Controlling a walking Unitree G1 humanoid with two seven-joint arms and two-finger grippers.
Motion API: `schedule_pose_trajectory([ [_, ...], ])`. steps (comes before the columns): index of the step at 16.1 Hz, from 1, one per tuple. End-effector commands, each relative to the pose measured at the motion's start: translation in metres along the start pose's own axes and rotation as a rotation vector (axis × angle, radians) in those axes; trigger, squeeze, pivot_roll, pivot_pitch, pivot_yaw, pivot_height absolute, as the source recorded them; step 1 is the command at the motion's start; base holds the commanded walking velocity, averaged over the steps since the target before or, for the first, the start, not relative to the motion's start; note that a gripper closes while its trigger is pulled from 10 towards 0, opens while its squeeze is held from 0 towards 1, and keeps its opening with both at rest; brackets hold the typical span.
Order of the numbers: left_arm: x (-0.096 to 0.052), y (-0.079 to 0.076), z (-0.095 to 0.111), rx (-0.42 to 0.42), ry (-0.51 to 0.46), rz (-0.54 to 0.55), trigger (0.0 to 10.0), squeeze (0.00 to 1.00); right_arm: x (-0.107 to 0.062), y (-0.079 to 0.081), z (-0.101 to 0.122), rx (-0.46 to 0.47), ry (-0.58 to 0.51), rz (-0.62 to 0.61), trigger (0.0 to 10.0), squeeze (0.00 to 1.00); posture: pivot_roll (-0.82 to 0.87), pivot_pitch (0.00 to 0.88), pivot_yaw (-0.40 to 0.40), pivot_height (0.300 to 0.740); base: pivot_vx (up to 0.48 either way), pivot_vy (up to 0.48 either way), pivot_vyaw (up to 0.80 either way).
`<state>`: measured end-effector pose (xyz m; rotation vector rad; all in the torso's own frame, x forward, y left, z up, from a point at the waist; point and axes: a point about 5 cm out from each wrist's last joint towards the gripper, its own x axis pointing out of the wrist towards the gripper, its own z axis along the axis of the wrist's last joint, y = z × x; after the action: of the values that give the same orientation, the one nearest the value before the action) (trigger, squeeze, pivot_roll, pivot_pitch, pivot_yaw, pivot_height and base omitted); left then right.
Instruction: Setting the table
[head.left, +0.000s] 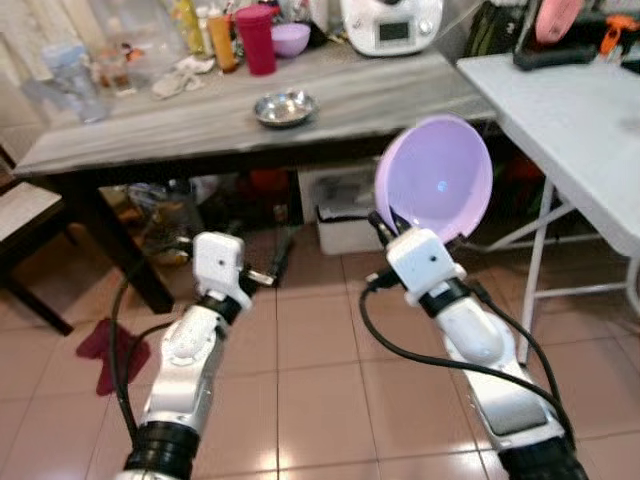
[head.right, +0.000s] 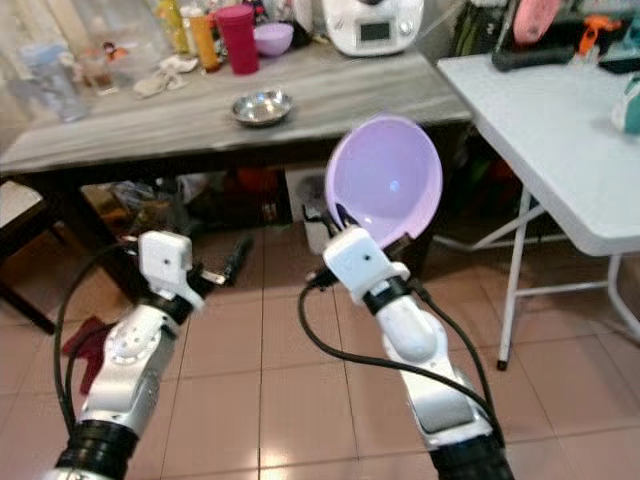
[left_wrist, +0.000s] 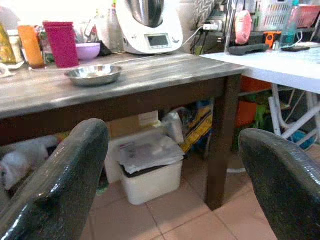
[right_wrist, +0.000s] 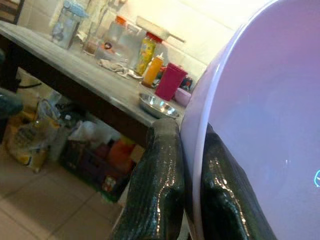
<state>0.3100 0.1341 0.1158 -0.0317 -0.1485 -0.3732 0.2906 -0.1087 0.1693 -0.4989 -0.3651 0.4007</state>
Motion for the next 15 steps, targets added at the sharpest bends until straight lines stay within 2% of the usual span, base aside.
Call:
schedule_pose_trajectory([
  [1, -0.003, 0.0074, 0.0028, 0.009, -0.003, 0.014, 10.0, 0.0, 0.0027, 0.0026, 0.0088, 0.001, -0.041, 0.005, 10.0, 0.0, -0.22, 0.052, 0.072, 0.74, 0.0, 0.0, 0.0],
  [4, -0.0027, 0.0064, 0.0025, 0.002, -0.002, 0.001, 10.0, 0.0, 0.0025, 0.0038, 0.0091, -0.003, -0.045, 0.009, 10.0, 0.0, -0.22, 0.053, 0.072, 0.74, 0.0, 0.0, 0.53],
  [7, -0.002, 0.0051, 0.0036, -0.002, -0.006, -0.005, 10.0, 0.0, 0.0025, 0.0032, 0.0088, -0.005, -0.043, 0.008, 10.0, 0.0, -0.22, 0.053, 0.073, 0.74, 0.384, 0.0, 0.51],
  [15, -0.0011, 0.0013, 0.0044, -0.015, -0.011, -0.022, 10.0, 0.0, 0.0038, 0.0028, 0.0077, 0.013, -0.034, -0.005, 10.0, 0.0, -0.22, 0.051, 0.075, 0.74, 0.433, 0.0, 0.0],
])
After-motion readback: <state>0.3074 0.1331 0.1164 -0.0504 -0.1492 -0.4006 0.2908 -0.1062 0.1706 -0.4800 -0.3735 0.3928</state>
